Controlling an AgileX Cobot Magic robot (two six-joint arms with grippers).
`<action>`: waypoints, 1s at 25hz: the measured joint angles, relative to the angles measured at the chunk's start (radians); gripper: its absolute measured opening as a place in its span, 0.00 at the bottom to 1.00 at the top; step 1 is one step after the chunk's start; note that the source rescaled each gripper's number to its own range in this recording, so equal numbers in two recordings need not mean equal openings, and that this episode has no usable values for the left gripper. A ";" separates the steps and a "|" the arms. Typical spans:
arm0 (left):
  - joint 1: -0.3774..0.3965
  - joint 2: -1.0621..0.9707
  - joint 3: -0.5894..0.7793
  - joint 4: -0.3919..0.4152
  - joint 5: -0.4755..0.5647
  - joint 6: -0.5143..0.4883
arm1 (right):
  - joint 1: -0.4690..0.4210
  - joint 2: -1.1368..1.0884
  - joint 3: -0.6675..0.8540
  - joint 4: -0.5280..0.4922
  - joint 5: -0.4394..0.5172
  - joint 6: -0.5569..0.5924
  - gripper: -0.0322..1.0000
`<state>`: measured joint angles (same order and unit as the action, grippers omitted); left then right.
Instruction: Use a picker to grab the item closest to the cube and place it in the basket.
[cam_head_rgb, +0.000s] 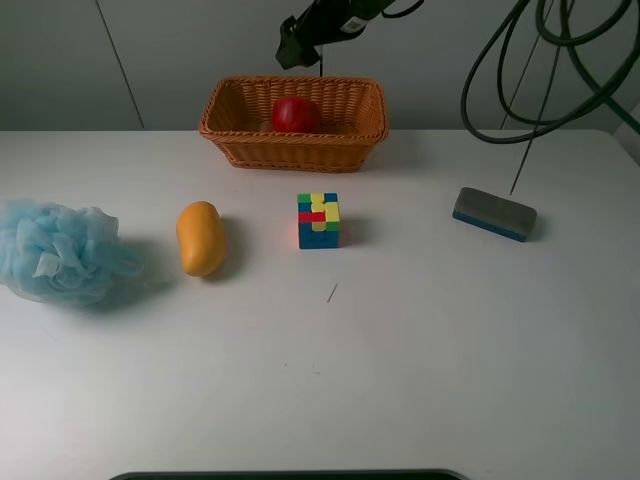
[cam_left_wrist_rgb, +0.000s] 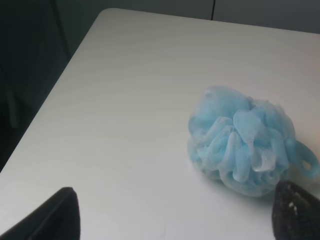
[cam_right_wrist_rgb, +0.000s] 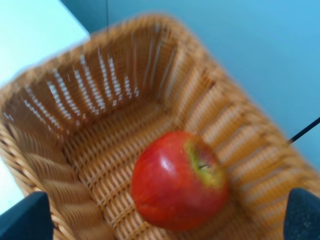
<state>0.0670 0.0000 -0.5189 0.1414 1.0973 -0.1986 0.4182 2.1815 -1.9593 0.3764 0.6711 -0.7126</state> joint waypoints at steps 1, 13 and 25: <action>0.000 0.000 0.000 0.000 0.000 0.000 | -0.010 -0.042 0.000 -0.006 0.019 0.009 0.96; 0.000 0.000 0.000 0.000 -0.002 -0.002 | -0.292 -0.540 0.002 -0.240 0.416 0.227 0.97; 0.000 0.000 0.000 0.000 -0.002 0.007 | -0.571 -1.099 0.568 -0.281 0.436 0.275 0.97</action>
<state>0.0670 0.0000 -0.5189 0.1414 1.0955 -0.1913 -0.1524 1.0824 -1.3910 0.0955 1.1073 -0.4378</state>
